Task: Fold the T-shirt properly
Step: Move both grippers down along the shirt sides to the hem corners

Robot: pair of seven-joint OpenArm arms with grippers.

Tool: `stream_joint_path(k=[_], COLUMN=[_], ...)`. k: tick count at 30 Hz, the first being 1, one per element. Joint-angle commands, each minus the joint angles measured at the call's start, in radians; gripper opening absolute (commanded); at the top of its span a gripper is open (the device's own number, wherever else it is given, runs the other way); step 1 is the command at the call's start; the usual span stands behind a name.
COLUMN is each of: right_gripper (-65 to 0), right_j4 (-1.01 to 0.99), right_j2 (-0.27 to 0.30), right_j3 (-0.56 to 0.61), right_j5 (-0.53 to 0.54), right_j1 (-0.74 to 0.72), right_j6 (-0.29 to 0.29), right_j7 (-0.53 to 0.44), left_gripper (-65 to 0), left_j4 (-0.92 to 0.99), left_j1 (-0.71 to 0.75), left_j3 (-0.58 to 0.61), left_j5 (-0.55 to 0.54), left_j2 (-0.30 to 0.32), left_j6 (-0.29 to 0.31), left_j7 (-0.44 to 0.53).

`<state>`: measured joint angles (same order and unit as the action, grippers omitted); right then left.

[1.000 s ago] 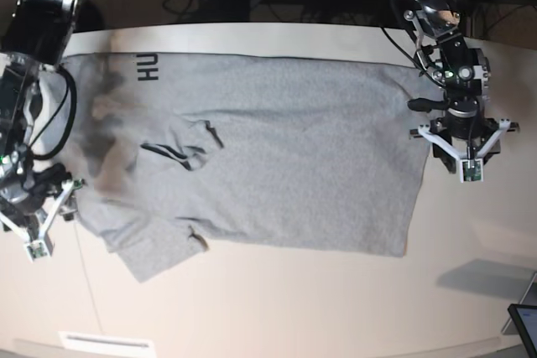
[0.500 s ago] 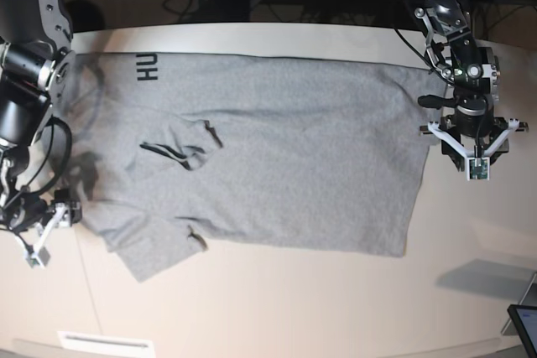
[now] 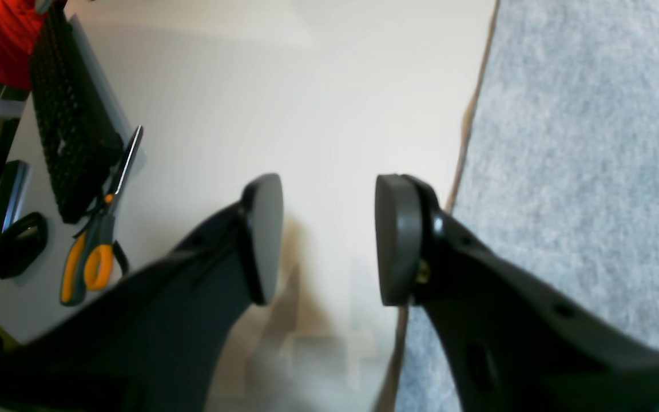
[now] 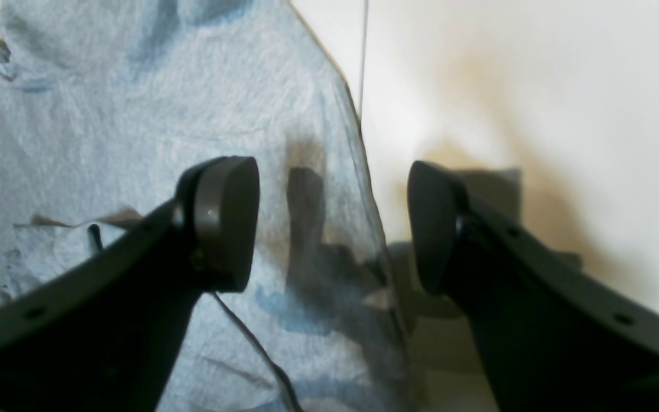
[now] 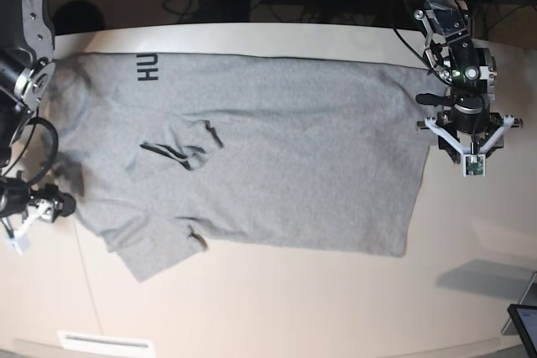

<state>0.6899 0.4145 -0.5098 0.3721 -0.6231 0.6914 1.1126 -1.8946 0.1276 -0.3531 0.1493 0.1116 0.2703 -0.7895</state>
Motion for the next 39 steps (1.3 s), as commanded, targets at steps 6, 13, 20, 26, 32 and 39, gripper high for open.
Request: stream_joint_path(k=[6,13,20,26,32,39], right_gripper=[-25.4,-25.4,-25.4,-26.0,-26.4,-46.1], right_j4=[0.012,-0.062,-0.128,-0.128,-0.128,-0.128], right_j2=[0.021,0.016,0.016,-0.010,-0.024,-0.024], right_j3=[0.003,0.003,0.004,0.004,0.004,0.004], right_j5=[0.017,0.018,0.018,0.018,0.018,0.018], right_j1=[-0.019,-0.011,-0.011,-0.011,-0.010,-0.010], right_j6=[0.007,0.007,0.007,0.007,0.007,0.007], right_j7=[-0.035,-0.087,-0.121,-0.116,-0.110,-0.111], left_gripper=[-39.8,-39.8,-39.8,-39.8,-39.8,-39.5], left_j4=[-0.016,-0.020,-0.018,-0.016,-0.015,-0.007], left_j1=[-0.013,-0.007,-0.010,-0.009,-0.012,-0.015], left_j3=[-0.004,-0.005,-0.074,-0.074,-0.068,-0.071], left_j5=[0.000,0.002,0.000,0.000,0.000,0.000], left_j2=[0.013,0.013,0.015,0.015,0.015,0.015], left_j6=[-0.006,-0.006,-0.004,-0.004,-0.004,-0.004], left_j7=[0.025,0.025,0.025,0.025,0.025,0.025])
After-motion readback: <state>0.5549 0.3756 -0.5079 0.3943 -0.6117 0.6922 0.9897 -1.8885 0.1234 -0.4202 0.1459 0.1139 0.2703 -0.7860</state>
